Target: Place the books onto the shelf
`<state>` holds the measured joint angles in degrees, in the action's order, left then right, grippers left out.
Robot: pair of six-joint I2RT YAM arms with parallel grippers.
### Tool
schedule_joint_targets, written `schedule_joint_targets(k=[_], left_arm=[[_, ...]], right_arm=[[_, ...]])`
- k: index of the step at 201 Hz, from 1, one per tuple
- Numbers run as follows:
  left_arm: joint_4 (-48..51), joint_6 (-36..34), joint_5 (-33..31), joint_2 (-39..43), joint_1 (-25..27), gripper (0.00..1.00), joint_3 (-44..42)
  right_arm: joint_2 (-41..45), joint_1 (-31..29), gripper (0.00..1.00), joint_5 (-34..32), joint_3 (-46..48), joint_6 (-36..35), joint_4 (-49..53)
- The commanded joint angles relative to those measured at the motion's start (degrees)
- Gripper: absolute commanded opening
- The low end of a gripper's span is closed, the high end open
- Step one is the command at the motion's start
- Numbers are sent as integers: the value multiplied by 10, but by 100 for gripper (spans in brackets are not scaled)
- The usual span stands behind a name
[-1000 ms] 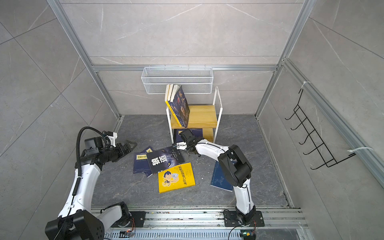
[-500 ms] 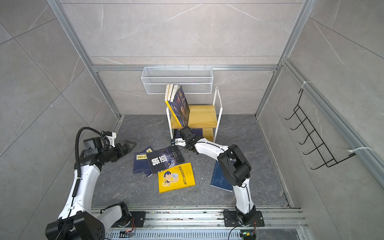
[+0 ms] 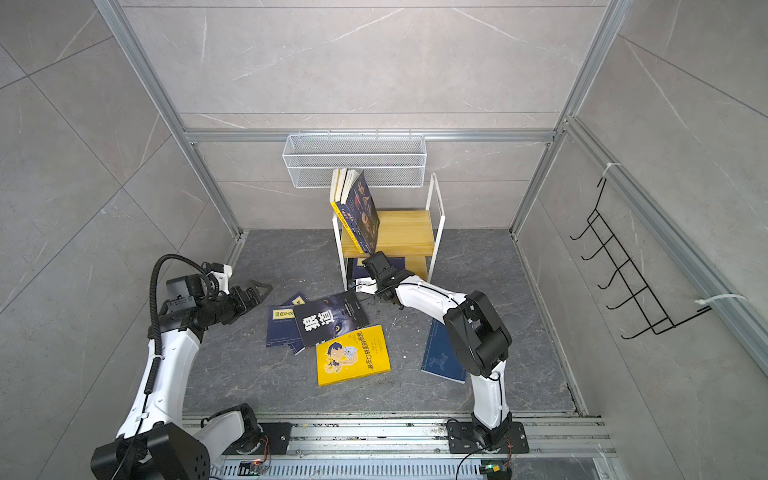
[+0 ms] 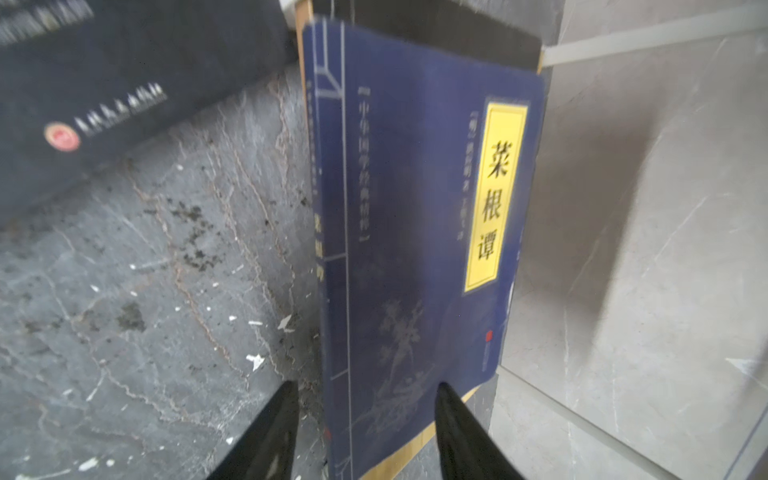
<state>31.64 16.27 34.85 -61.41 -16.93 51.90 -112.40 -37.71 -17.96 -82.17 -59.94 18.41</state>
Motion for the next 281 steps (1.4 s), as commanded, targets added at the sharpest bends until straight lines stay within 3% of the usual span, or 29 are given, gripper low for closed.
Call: schedule_joint_targets(k=[1,103,169,281], left_arm=[[-3,2,13,9,-4,100,8],[-7,3,15,2,-4,100,8],[-9,1,15,4,-7,100,4],[-13,3,15,7,-10,100,1]], right_arm=[[-11,3,54,-10,-3,10,7],[-42,12,48,-19,-29,18,-21],[-58,14,39,-33,-47,27,-19],[-41,12,41,9,-57,56,14]])
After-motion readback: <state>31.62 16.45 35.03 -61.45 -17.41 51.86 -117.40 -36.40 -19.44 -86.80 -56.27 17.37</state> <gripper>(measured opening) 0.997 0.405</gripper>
